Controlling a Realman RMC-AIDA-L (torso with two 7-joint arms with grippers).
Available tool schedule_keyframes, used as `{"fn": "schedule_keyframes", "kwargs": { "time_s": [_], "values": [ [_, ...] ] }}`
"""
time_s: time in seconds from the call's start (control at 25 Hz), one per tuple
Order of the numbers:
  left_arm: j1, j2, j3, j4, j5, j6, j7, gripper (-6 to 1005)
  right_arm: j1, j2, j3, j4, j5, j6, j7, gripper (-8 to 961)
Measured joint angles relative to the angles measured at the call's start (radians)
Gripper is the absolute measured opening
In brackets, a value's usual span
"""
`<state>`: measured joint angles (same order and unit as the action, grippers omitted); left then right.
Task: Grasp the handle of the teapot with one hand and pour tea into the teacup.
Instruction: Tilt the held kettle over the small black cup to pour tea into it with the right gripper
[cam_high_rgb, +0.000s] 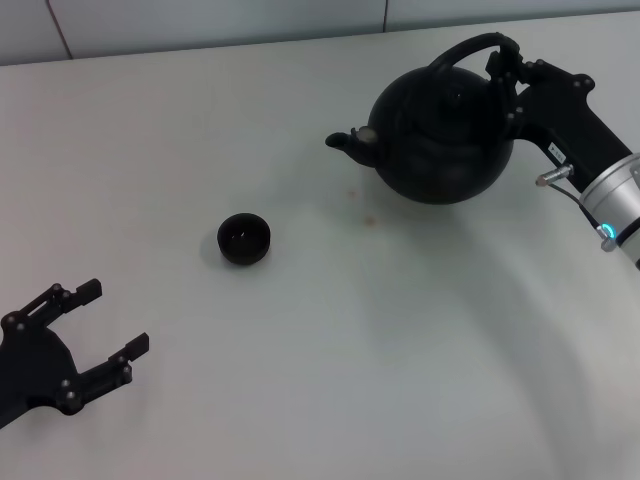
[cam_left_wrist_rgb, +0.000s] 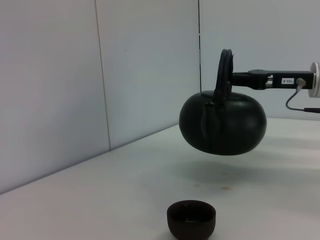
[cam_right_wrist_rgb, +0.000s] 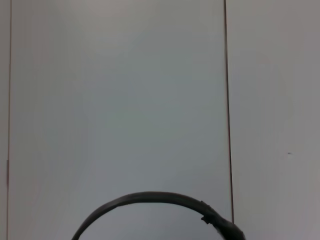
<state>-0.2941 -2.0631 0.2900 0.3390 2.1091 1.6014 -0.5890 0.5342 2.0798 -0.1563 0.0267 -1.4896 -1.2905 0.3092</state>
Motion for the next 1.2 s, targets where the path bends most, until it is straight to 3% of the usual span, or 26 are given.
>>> {"fn": "schedule_keyframes", "kwargs": {
  "time_s": [0.32, 0.84, 1.2],
  "values": [
    [0.002, 0.0, 0.007, -0.001, 0.0, 0.007, 0.0, 819, 0.039, 0.0, -0.014, -0.007, -0.019, 0.028, 0.001, 81],
    [0.003, 0.0, 0.007, -0.004, 0.0, 0.011, 0.0, 819, 0.136, 0.002, -0.014, -0.001, -0.184, 0.111, 0.007, 80],
    [0.003, -0.001, 0.006, -0.005, 0.0, 0.011, 0.0, 819, 0.146, 0.002, -0.015, -0.007, -0.192, 0.119, -0.002, 80]
  ]
}}
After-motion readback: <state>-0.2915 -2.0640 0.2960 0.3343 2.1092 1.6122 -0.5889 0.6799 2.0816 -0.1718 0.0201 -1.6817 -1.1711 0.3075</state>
